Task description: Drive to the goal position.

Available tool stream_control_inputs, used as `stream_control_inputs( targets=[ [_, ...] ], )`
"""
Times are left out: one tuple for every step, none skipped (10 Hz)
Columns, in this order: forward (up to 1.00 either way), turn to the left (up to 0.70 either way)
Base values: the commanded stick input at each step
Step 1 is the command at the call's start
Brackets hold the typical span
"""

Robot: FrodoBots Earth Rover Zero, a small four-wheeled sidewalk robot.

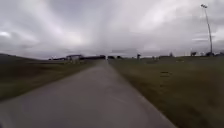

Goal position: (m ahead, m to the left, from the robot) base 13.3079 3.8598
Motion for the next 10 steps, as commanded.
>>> stream_control_inputs(
  targets=[
    [0.70,0.00],
    [0.70,0.00],
    [0.70,0.00],
    [0.70,0.00],
    [0.70,0.00],
    [0.70,0.00],
    [0.70,0.00],
    [0.70,0.00],
    [0.70,0.00],
    [0.70,0.00]
  ],
)
